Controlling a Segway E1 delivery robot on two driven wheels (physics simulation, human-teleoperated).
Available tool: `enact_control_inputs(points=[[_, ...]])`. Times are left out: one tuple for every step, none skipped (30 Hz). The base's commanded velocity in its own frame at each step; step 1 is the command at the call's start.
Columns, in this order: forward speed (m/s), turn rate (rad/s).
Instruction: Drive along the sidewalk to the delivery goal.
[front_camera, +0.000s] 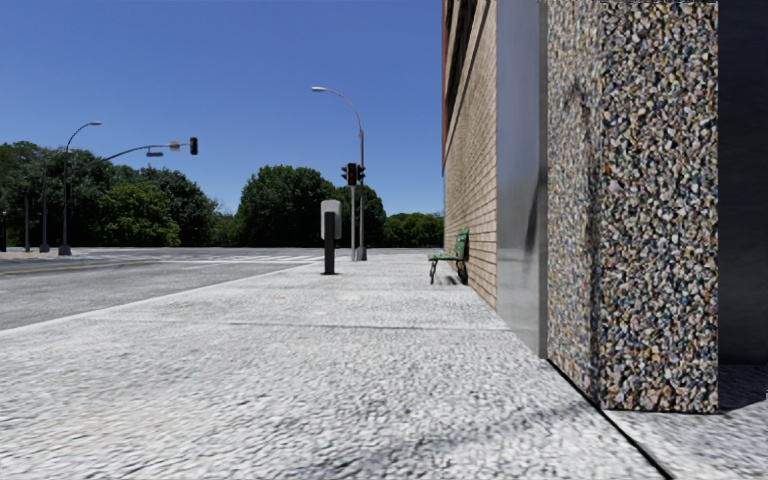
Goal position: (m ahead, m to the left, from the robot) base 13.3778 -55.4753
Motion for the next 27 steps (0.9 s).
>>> enact_control_inputs(points=[[2.0,0.0],[2.0,0.0],[2.0,0.0],[2.0,0.0],[2.0,0.0],[2.0,0.0],[2.0,0.0],[2.0,0.0],[2.0,0.0],[2.0,0.0],[2.0,0.0],[2.0,0.0],[2.0,0.0],[2.0,0.0],[2.0,0.0],[2.0,0.0],[2.0,0.0],[2.0,0.0],[2.0,0.0],[2.0,0.0],[2.0,0.0],[2.0,0.0],[2.0,0.0],[2.0,0.0],[2.0,0.0],[2.0,0.0],[2.0,0.0]])
